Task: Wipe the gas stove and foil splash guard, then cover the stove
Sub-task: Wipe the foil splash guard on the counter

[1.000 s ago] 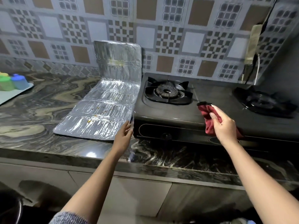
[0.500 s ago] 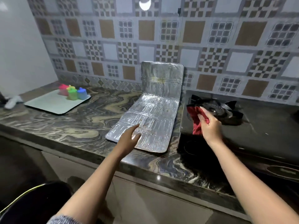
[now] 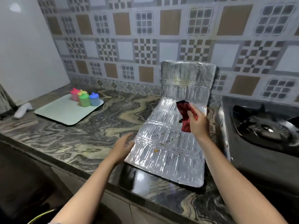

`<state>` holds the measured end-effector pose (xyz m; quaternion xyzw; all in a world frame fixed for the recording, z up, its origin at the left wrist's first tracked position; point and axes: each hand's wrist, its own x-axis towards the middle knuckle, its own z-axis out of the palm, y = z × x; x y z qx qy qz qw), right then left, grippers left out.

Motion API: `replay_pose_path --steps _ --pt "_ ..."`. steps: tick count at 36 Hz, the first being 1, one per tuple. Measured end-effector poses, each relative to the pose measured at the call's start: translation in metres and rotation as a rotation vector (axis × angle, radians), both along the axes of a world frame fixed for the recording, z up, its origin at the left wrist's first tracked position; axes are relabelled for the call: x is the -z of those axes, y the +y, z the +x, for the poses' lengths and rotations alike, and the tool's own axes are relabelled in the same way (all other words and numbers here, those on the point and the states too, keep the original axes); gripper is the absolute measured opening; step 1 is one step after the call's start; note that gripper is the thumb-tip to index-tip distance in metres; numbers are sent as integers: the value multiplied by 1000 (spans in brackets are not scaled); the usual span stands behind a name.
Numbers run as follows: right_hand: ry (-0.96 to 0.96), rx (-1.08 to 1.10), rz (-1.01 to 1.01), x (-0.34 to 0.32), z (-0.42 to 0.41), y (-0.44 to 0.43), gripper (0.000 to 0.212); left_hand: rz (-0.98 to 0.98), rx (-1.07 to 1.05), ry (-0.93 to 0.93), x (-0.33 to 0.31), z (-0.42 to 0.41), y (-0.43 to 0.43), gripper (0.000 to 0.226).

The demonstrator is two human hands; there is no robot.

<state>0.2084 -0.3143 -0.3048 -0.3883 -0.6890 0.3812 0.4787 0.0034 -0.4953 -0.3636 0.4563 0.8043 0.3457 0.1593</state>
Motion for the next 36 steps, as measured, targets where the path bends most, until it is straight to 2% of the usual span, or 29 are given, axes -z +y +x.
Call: replay_pose_path --steps 8,14,16,18,21,24,27,32,36 --pt "-14 128 -205 47 -23 32 37 -114 75 32 33 -43 33 48" --pt "-37 266 -224 53 -16 37 37 -136 171 100 57 -59 46 53" --pt "-123 343 -170 60 -8 33 37 -147 186 142 66 -64 47 54" --pt "-296 409 -110 70 -1 23 36 -167 191 187 76 -68 43 54" --pt "-574 405 -164 95 6 6 38 -152 190 174 85 -70 31 56" --pt "-793 345 -227 116 8 -13 39 -135 228 207 88 -69 18 74" --pt "-881 302 -210 127 5 -29 42 -145 265 237 91 -72 13 78" --pt "-948 266 -257 120 6 -39 45 -195 253 333 96 -66 12 61" --pt "-1082 285 -322 113 12 -51 45 -199 220 365 97 -63 12 56"
